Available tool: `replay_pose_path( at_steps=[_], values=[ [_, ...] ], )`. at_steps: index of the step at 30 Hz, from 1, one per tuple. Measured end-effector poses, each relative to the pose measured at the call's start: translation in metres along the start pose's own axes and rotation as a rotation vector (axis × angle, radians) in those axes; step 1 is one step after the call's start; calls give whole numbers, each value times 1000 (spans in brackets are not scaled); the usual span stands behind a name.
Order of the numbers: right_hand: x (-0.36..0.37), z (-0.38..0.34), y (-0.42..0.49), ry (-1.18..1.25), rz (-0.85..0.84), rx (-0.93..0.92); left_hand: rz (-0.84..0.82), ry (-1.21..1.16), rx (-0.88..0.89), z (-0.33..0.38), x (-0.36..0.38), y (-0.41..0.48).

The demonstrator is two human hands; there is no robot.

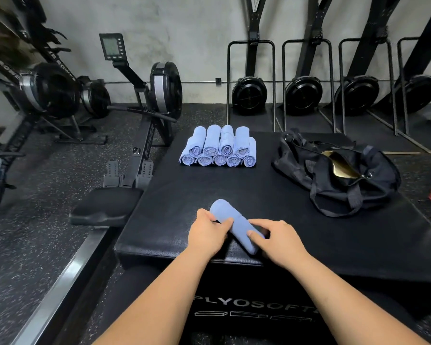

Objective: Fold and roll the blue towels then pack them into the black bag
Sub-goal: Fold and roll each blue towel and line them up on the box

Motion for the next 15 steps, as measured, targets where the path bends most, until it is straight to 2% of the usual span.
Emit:
replay_pose_path(
  at_steps=[5,11,15],
  values=[
    [13,-23,-13,109,-2,52,-60,-173,-11,0,-7,-4],
    [28,-39,-32,167,5,32,-98,-219,33,6,-10,-13],
    [22,-42,-35,373,-58,46,-102,-409,-44,6,-16,-12]
  ],
)
Point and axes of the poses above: each hand's wrist, its own y-axis towards the middle knuckle, its own x-axis out of the palm, z = x × y, the point moved 5 cm from there along y, towards the middle knuckle, and after that the axes turned 3 degrees about z, right-handed, at the moved point
